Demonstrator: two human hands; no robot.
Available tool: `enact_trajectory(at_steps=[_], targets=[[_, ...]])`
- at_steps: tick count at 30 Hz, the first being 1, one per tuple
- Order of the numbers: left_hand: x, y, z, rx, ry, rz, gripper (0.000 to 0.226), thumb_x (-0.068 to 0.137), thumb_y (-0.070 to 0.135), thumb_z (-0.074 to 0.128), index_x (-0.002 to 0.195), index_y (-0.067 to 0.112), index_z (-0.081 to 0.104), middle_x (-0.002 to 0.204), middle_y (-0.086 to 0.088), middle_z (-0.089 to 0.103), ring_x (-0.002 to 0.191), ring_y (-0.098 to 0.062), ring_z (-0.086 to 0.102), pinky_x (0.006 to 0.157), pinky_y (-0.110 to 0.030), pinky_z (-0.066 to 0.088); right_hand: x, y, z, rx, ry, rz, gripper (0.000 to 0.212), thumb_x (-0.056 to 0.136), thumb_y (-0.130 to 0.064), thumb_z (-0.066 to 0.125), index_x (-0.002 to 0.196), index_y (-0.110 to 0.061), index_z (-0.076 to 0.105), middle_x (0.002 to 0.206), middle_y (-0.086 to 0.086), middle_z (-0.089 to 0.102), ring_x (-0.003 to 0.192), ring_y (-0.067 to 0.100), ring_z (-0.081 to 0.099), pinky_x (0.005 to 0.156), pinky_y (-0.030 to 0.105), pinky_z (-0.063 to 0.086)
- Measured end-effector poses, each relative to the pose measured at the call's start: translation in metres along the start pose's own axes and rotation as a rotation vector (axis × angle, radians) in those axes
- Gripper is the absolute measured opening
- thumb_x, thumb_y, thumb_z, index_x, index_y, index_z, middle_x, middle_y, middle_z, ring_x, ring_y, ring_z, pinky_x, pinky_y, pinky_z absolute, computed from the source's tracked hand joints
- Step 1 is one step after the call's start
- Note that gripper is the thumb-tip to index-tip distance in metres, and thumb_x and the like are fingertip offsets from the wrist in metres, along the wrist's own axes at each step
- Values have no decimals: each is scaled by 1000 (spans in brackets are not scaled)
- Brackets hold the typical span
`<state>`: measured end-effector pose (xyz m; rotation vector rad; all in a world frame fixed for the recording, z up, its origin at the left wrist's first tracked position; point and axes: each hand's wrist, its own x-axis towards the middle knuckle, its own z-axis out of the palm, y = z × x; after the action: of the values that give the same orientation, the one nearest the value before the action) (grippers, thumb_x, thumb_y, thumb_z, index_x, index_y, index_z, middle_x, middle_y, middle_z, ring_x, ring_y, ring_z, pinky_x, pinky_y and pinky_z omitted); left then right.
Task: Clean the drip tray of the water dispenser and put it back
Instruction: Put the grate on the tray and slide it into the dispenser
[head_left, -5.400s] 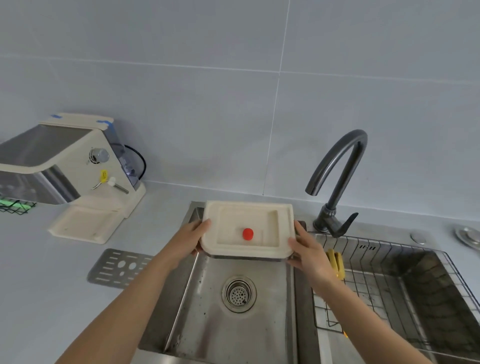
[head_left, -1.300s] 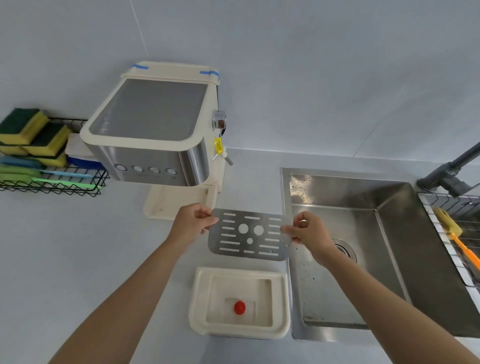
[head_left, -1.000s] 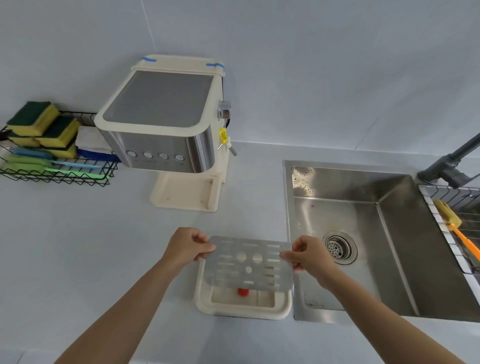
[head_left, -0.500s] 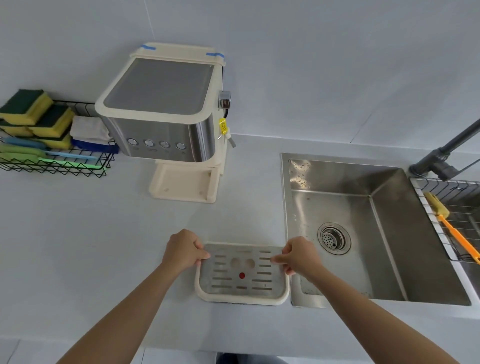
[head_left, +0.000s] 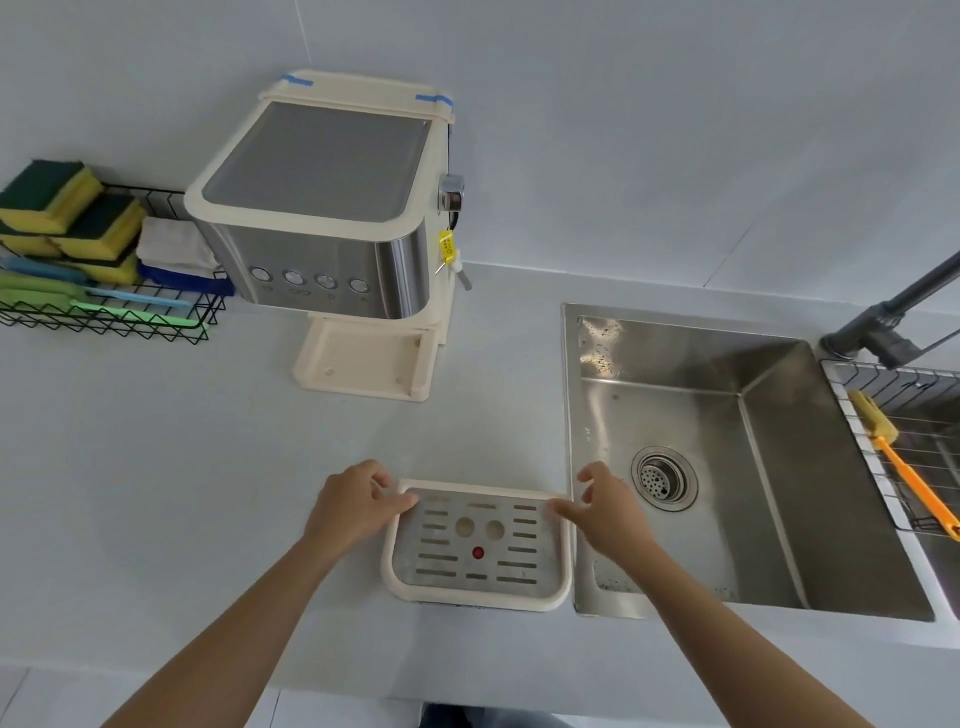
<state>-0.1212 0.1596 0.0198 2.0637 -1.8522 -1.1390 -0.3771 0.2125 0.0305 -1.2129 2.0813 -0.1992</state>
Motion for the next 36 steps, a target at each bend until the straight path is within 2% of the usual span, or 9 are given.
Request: enact_trajectory(at_steps=[3,5,8,13,17,22,26,32,36], targets=[[-8,-8,7,28,-19,-69,43,79,44,62,110,15,56,98,-4,66,92,-21,62,77,-29,45,-14,5,7,68,-3,31,59,85,-35,60,131,-6,37,129,12,48,112,25,51,91,32,41],[-16,-11,16,43,-5,-99,46,82,43,59,117,12,56,107,-6,67,99,-22,61,80,-29,45,-25,8,17,116,-41,34,51,88,-30,57,129,-5,38,133,12,40,109,22,47,93,29,38],[-28,-13,28,2,34,-85,33,84,36,59,107,12,63,103,-6,70,90,-21,64,78,-31,50,-35,13,34,160,-30,7,37,91,-24,51,123,-7,43,128,9,40,105,17,42,95,28,37],[-31,-7,35,-58,108,-112,22,82,27,63,96,11,67,95,-6,72,80,-20,63,69,-27,46,-36,15,55,216,19,3,5,90,-17,44,95,-16,43,101,4,55,92,20,52,74,32,51],[-28,-3,35,-54,127,-144,22,79,27,67,95,13,69,92,-6,73,79,-19,62,66,-24,40,-29,17,46,211,11,-71,10,93,-15,42,101,-11,46,93,1,55,73,7,49,48,17,39],[-26,8,29,-79,159,-178,24,78,30,69,95,13,71,95,-7,73,80,-18,61,67,-24,40,-17,12,32,213,21,-94,13,93,-18,44,103,-11,49,96,1,53,81,16,54,58,23,45],[-20,15,14,-118,205,-184,26,76,30,70,96,14,72,94,-8,74,86,-23,67,68,-25,44,-4,-2,22,194,60,-164,16,93,-18,45,103,-9,54,100,6,59,83,16,53,51,16,34],[4,20,-26,-98,261,-141,30,77,34,68,98,13,71,96,-9,73,86,-26,67,70,-28,46,19,-44,18,215,100,-197,16,92,-16,42,101,-11,55,96,8,63,77,17,59,50,20,40],[28,15,-61,-52,279,-107,26,79,34,66,90,11,71,93,-11,73,87,-27,65,56,-26,38,36,-85,25,238,127,-178,16,92,-13,42,100,-10,56,97,10,64,82,22,61,58,25,46]])
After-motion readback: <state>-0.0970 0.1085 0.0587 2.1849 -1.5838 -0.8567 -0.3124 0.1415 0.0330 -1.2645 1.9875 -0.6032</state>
